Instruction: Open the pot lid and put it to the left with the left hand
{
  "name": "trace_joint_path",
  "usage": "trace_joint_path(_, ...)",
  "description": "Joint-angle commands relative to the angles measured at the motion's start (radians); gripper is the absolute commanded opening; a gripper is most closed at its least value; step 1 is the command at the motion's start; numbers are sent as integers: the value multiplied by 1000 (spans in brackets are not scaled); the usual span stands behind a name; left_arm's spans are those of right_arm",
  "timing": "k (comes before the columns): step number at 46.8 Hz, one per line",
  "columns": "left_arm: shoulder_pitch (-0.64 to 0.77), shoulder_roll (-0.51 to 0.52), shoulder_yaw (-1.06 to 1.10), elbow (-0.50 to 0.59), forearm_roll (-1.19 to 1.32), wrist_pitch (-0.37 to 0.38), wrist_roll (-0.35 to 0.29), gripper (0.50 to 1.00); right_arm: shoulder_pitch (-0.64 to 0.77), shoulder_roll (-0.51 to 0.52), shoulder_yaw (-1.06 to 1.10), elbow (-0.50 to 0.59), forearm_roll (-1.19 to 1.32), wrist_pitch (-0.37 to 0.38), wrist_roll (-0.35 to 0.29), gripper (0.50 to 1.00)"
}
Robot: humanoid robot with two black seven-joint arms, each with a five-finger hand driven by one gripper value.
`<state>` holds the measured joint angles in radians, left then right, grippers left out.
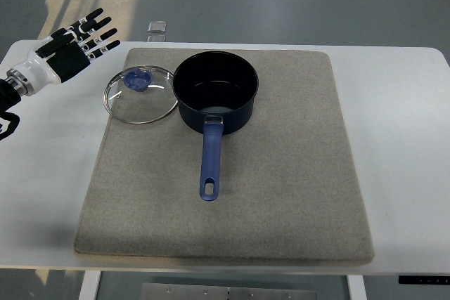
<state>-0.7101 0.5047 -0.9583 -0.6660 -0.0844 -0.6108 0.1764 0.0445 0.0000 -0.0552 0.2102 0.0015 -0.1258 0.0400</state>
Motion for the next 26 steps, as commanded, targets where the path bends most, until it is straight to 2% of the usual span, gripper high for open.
trace_joint_path(1,0,-2,-2,0,-2,0,0,992,0,0,0,0,0,0,0,915)
trace_joint_path(26,-3,-3,-8,-3,-3,0,-2,992,0,0,6,17,0,2,0,915)
